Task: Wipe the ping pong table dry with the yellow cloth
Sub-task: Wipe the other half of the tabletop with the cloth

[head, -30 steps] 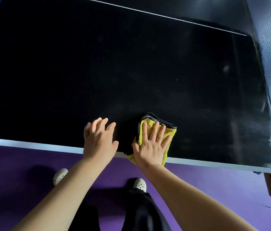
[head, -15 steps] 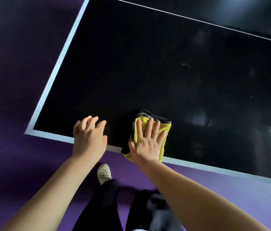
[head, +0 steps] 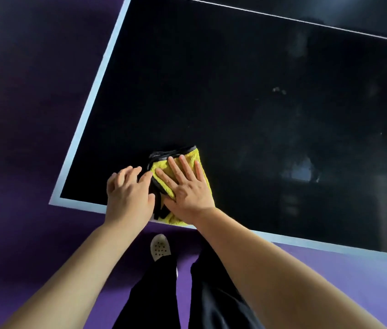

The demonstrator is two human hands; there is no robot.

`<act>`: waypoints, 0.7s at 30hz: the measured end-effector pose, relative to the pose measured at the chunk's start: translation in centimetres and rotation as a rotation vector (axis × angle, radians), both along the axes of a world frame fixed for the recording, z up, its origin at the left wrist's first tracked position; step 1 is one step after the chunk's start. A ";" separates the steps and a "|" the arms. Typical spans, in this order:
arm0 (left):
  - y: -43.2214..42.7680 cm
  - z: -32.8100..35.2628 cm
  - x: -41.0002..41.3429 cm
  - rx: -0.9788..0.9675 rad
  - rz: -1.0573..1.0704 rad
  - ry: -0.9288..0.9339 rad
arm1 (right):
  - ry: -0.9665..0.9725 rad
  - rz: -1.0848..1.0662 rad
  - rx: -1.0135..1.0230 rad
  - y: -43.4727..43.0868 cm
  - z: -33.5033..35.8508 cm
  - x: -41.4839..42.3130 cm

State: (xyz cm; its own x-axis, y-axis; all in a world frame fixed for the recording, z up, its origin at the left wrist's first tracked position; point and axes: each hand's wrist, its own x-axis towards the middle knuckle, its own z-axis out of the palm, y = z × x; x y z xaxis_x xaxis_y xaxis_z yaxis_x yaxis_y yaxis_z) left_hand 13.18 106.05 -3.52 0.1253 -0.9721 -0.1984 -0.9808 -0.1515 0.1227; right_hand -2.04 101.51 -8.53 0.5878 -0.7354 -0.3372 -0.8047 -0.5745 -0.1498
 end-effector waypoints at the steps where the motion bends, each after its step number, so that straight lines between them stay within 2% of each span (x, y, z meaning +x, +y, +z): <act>1: -0.6 0.2 -0.9 0.005 -0.015 -0.002 | -0.009 -0.015 -0.004 0.1 -0.1 -1.1; 9: -5.7 1.5 -10.3 -0.024 -0.165 0.012 | -0.015 -0.195 -0.032 -0.5 -0.1 -13.5; 21: -13.4 1.9 -28.6 0.016 -0.404 0.070 | 0.044 -0.479 -0.085 -2.4 0.5 -35.2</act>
